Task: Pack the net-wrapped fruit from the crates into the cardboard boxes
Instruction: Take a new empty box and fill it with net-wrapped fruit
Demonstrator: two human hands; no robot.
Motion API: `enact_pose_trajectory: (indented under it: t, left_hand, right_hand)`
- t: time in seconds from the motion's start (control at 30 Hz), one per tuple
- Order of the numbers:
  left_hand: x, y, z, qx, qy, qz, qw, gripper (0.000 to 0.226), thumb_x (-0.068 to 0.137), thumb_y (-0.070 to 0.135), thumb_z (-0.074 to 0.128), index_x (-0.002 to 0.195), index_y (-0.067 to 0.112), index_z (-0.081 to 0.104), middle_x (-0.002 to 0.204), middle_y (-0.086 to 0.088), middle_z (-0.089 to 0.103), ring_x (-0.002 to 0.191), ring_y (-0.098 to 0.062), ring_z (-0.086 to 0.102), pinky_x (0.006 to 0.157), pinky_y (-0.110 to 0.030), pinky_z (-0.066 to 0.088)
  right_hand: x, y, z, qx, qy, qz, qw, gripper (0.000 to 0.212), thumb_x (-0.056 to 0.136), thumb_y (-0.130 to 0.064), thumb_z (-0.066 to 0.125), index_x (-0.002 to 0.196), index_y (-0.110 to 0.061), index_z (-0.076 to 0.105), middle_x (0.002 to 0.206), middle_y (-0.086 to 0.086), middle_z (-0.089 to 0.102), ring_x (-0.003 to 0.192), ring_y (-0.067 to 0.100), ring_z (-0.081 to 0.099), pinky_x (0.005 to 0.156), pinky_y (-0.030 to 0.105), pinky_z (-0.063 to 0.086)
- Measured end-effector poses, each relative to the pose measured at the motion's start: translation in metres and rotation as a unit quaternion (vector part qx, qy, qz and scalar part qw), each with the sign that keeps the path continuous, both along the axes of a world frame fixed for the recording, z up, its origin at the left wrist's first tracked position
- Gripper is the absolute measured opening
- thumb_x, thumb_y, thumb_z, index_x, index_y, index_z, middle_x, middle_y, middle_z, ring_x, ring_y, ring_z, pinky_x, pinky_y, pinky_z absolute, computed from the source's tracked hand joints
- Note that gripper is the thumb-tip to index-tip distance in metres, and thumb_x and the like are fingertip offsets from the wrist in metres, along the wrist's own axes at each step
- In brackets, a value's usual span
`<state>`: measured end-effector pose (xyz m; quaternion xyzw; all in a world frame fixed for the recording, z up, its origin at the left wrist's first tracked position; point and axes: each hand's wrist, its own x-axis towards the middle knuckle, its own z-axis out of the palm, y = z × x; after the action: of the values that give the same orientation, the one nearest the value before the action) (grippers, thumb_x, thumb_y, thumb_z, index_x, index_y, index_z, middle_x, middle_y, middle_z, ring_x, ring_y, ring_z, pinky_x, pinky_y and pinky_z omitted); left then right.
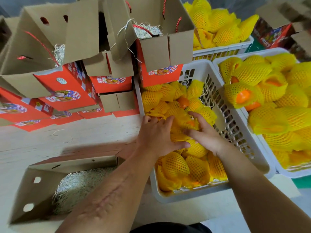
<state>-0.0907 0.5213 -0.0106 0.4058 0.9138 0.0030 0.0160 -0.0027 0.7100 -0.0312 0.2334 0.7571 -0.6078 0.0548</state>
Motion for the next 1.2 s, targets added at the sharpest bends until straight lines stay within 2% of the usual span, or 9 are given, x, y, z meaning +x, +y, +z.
enact_pose_trajectory:
  t: [0.13, 0.27, 0.4, 0.53, 0.67, 0.87, 1.0, 1.1, 1.2]
  left_hand:
    - [-0.002, -0.001, -0.003, 0.016, 0.030, -0.008, 0.999, 0.102, 0.068, 0.102, 0.032, 0.134, 0.027, 0.051, 0.117, 0.002, 0.073, 0.109, -0.023, 0.063, 0.095, -0.043, 0.033]
    - [-0.002, 0.000, -0.006, 0.020, 0.036, 0.001, 0.999, 0.105, 0.067, 0.102, 0.035, 0.138, 0.026, 0.048, 0.150, 0.000, 0.053, 0.128, -0.023, 0.054, 0.103, -0.043, 0.032]
    - [-0.002, 0.000, -0.007, 0.052, 0.032, -0.005, 0.998, 0.089, 0.072, 0.095, 0.048, 0.126, 0.024, 0.049, 0.116, 0.003, 0.072, 0.109, -0.022, 0.065, 0.096, -0.042, 0.035]
    - [-0.002, 0.001, -0.006, 0.090, 0.022, 0.023, 0.995, 0.084, 0.071, 0.089, 0.055, 0.121, 0.021, 0.052, 0.108, 0.002, 0.072, 0.101, -0.023, 0.067, 0.093, -0.041, 0.039]
    - [-0.001, 0.001, -0.006, 0.103, 0.030, 0.023, 0.994, 0.085, 0.071, 0.091, 0.054, 0.120, 0.021, 0.053, 0.102, 0.002, 0.072, 0.097, -0.024, 0.068, 0.093, -0.042, 0.041]
    - [0.000, 0.000, -0.003, 0.134, 0.014, 0.037, 0.990, 0.090, 0.074, 0.095, 0.044, 0.127, 0.023, 0.052, 0.097, 0.002, 0.073, 0.091, -0.023, 0.068, 0.095, -0.043, 0.042]
    - [0.000, -0.001, 0.000, 0.210, -0.029, 0.054, 0.976, 0.084, 0.079, 0.092, 0.044, 0.124, 0.022, 0.054, 0.090, 0.000, 0.072, 0.088, -0.025, 0.067, 0.096, -0.043, 0.045]
    - [0.005, -0.009, 0.008, 0.306, -0.157, 0.098, 0.934, 0.086, 0.077, 0.086, 0.052, 0.130, 0.019, 0.054, 0.102, -0.003, 0.072, 0.097, -0.028, 0.067, 0.089, -0.045, 0.054]
    - [0.027, -0.033, 0.023, 0.499, -0.306, 0.145, 0.797, 0.075, 0.077, 0.072, 0.065, 0.133, 0.023, 0.051, 0.113, 0.009, 0.068, 0.100, -0.010, 0.068, 0.080, -0.031, 0.057]
  right_hand:
    - [-0.005, -0.021, -0.006, -0.130, 0.021, 0.073, 0.989, 0.077, 0.077, -0.028, 0.075, 0.146, -0.044, 0.046, 0.130, -0.001, 0.061, 0.111, 0.017, 0.061, 0.080, 0.026, 0.053]
    - [-0.007, -0.020, -0.011, -0.132, 0.042, 0.049, 0.989, 0.060, 0.080, -0.030, 0.072, 0.138, -0.037, 0.060, 0.116, 0.000, 0.066, 0.086, 0.008, 0.066, 0.070, 0.029, 0.052]
    - [-0.015, -0.011, -0.017, -0.191, 0.026, 0.002, 0.981, 0.028, 0.100, -0.039, 0.059, 0.125, -0.041, 0.071, 0.102, 0.000, 0.068, 0.064, 0.012, 0.065, 0.065, 0.033, 0.056]
    - [-0.013, 0.011, -0.037, 0.126, -0.042, -0.055, 0.990, 0.033, 0.100, -0.038, 0.056, 0.132, -0.034, 0.062, 0.126, 0.008, 0.067, 0.109, 0.027, 0.066, 0.089, 0.040, 0.053]
    - [0.001, 0.006, -0.061, 0.319, -0.350, 0.268, 0.839, 0.091, 0.095, -0.035, 0.067, 0.162, -0.039, 0.006, 0.170, 0.009, 0.018, 0.152, 0.038, 0.026, 0.115, 0.051, 0.041]
    - [-0.004, 0.011, -0.035, 0.248, -0.294, 0.091, 0.919, 0.097, 0.079, -0.060, 0.070, 0.160, -0.029, 0.026, 0.150, 0.007, 0.052, 0.132, 0.033, 0.054, 0.087, 0.032, 0.046]
    - [0.007, 0.008, 0.005, 0.123, -0.143, -0.108, 0.976, 0.082, 0.062, -0.093, 0.052, 0.105, -0.025, 0.069, 0.102, 0.001, 0.070, 0.092, 0.019, 0.068, 0.081, 0.035, 0.054]
    - [0.015, -0.023, 0.044, -0.010, -0.153, -0.154, 0.976, 0.115, 0.049, -0.108, 0.042, 0.136, -0.034, 0.061, 0.131, 0.007, 0.065, 0.106, 0.029, 0.068, 0.095, 0.049, 0.054]
    - [0.021, -0.069, 0.082, -0.042, -0.150, -0.160, 0.975, 0.112, 0.056, -0.105, 0.041, 0.148, -0.041, 0.050, 0.161, 0.003, 0.040, 0.137, 0.032, 0.050, 0.104, 0.053, 0.040]
